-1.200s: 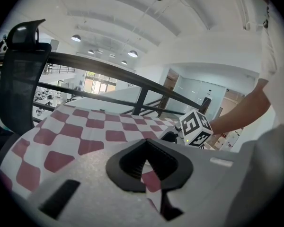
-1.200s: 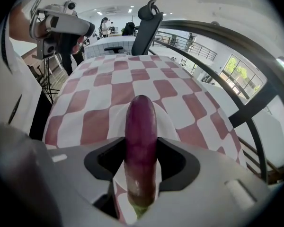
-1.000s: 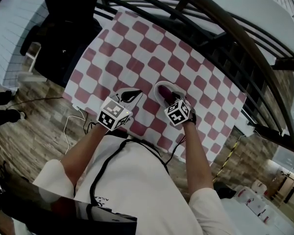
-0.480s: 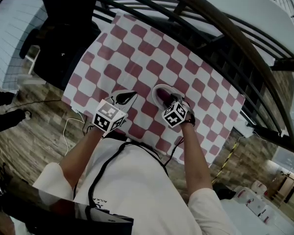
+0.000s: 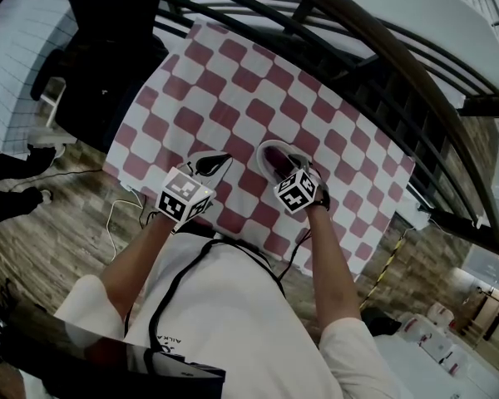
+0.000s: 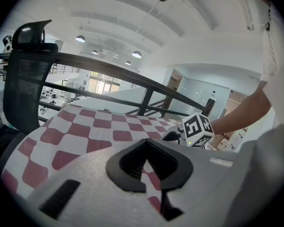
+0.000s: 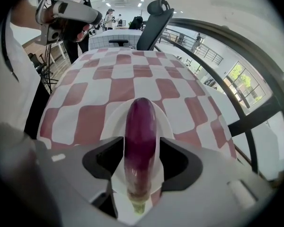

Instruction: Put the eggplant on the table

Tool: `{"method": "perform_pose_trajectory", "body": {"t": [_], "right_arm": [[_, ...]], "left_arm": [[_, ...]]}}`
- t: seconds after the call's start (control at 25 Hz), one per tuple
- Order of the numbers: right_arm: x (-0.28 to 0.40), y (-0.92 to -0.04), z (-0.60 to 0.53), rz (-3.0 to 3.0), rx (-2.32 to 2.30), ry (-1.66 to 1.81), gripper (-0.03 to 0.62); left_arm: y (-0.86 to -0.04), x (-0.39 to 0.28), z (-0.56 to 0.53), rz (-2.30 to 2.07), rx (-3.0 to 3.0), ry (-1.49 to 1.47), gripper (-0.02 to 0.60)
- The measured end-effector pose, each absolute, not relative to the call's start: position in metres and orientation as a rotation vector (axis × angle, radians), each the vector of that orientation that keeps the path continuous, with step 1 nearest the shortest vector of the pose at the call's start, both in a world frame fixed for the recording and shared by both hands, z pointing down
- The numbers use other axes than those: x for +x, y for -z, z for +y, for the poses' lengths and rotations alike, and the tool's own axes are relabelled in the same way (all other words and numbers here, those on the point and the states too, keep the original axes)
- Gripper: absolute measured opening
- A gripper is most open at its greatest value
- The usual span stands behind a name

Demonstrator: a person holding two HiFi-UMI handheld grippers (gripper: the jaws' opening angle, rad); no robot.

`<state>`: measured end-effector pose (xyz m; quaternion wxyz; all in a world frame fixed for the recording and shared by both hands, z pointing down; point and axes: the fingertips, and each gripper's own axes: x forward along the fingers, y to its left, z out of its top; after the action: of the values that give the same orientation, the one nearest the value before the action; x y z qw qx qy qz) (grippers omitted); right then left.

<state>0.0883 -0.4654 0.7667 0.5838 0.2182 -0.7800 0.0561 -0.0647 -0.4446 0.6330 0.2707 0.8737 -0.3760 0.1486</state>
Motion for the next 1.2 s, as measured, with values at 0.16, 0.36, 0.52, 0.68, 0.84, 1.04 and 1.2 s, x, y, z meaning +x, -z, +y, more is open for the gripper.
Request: {"method": "perform_pose_trajectory", "body": {"t": [0.16, 0.36, 0.52, 0.68, 0.84, 1.04, 1.2], "right_arm": [[0.088, -0.760, -0.465, -1.843, 0.534, -0.146, 0.249], [0.089, -0.748, -0.460, -1.888, 0.606, -0.194, 0.243], [0.092, -0.729, -0.463, -1.959, 0.723, -0.259, 0.205], [0.095, -0.712, -0.453, -2.018, 0.803, -0.316, 0.149], [0.103, -0.699, -0.441, -2.063, 0.865, -0.365, 0.094], [0.114, -0.677, -0.421, -2.133, 0.959, -0.433, 0.033], [0.127, -0.659, -0.401, -2.182, 1.028, -0.449, 0.006]], "left_arm": [[-0.635, -0.063, -0.443, -1.006, 2.355, -0.408, 0.006], [-0.630, -0.053, -0.441, -0.981, 2.378, -0.408, 0.006], [-0.623, -0.039, -0.440, -0.949, 2.406, -0.393, 0.006], [-0.615, -0.027, -0.432, -0.944, 2.422, -0.390, 0.006], [-0.603, -0.016, -0.428, -0.953, 2.455, -0.384, 0.008], [-0.592, -0.003, -0.417, -0.969, 2.477, -0.393, 0.006], [-0.580, 0.009, -0.402, -0.984, 2.489, -0.381, 0.006]]}}
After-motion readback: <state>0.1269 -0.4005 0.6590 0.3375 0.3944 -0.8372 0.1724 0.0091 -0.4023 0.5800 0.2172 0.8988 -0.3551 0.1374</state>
